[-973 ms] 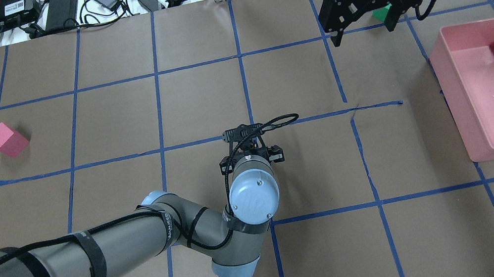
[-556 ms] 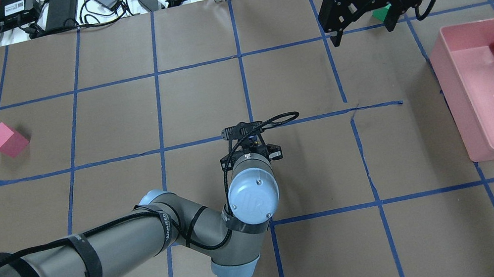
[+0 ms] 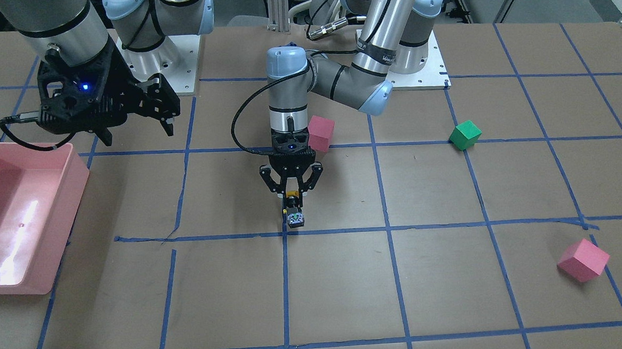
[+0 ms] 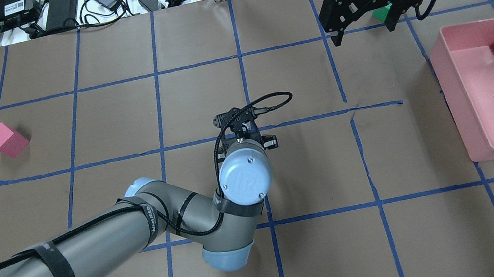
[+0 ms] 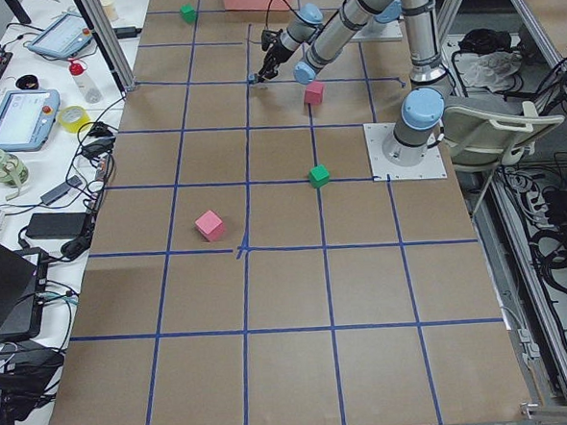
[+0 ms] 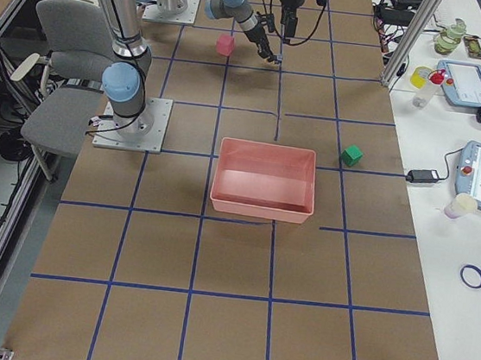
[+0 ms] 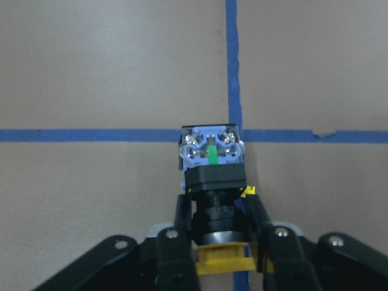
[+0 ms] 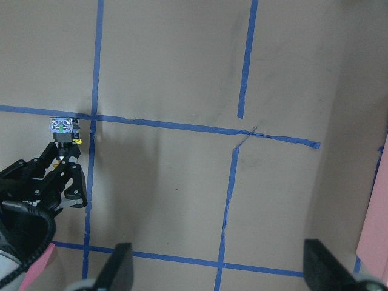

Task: Align button upright
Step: 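Lift and rotate the switch with the left gripper, yellow cap up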

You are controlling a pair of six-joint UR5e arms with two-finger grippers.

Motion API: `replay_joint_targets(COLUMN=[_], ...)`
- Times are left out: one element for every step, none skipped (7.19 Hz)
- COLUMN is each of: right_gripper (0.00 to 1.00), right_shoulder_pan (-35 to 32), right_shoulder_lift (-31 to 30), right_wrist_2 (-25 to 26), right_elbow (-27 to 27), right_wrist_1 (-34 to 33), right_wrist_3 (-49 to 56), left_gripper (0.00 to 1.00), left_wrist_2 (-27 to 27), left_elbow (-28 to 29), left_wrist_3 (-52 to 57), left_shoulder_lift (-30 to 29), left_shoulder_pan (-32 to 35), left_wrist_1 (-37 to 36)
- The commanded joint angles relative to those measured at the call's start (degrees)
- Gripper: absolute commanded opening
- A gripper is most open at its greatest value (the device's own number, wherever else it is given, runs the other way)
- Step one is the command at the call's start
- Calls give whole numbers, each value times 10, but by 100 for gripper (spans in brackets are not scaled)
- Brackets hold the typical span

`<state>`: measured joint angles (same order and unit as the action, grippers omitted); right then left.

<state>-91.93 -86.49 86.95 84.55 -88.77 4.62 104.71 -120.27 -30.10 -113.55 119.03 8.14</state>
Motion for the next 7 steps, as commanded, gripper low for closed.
replay_joint_targets(right_gripper=[100, 100, 100, 100, 100, 100, 100], right_shoulder_pan=[0, 0, 0, 0, 0, 0, 0], right_shoulder_lift=[0, 0, 0, 0, 0, 0, 0], right_wrist_2=[1, 1, 1, 1, 1, 1, 0], right_elbow=[0, 0, 0, 0, 0, 0, 0], right_wrist_1=[0, 0, 0, 0, 0, 0, 0], right_wrist_3=[0, 1, 1, 1, 1, 1, 1], left_gripper=[0, 0, 0, 0, 0, 0, 0], left_wrist_2=[-97, -108, -163, -216, -275, -364, -413], left_elbow=[96, 175, 220, 222, 222, 224, 229], left_wrist_3=[-58, -78, -120, -156, -181, -202, -235], left_shoulder_lift=[54, 53, 42, 38, 32, 18, -2], left_shoulder_pan=[-48, -55, -64, -90, -120, -154, -165], left_wrist_1=[283, 449, 544, 568, 575, 580, 580])
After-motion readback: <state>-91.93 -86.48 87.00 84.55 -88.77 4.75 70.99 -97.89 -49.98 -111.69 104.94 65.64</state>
